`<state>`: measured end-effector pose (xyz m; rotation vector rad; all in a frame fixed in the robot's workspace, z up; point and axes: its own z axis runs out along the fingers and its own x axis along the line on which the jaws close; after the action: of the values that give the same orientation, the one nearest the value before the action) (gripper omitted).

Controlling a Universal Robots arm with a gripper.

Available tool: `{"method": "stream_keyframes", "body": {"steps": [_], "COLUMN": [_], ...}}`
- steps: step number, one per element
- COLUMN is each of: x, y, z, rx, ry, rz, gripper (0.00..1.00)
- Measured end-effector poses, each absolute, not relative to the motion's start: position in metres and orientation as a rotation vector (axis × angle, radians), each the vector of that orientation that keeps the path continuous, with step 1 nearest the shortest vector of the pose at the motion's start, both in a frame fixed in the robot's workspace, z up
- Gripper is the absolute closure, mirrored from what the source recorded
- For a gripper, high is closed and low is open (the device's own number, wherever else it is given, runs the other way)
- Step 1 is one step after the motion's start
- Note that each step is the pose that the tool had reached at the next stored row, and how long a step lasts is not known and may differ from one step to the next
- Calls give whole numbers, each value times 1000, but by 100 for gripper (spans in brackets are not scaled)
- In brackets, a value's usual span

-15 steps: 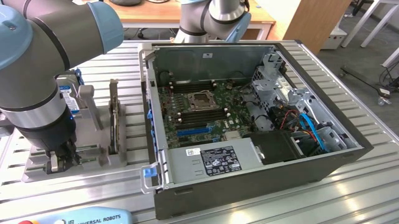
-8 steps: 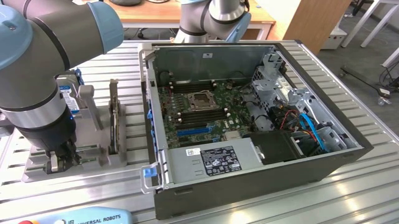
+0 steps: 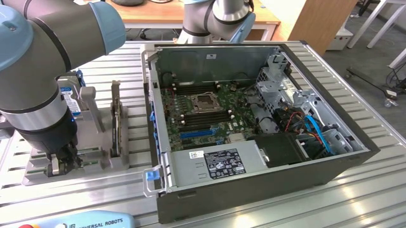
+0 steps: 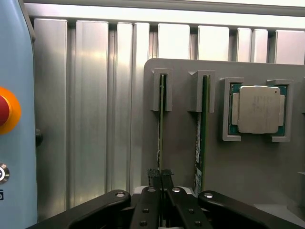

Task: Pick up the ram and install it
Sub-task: 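Pick up the ram and move it above insertion slot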

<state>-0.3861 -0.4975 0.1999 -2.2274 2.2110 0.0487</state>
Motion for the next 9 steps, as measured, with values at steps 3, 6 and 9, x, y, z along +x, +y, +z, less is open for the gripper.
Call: {"method": "stream_keyframes", "body": {"steps": [3, 6, 9], "x": [-386, -386, -385], "y": [-497, -497, -497], "z": [200, 202, 204], "rx": [-2227, -2227, -2228], "ry": [2211, 2211, 2211], "rz": [49, 49, 49], "gripper": [89, 89, 89]}}
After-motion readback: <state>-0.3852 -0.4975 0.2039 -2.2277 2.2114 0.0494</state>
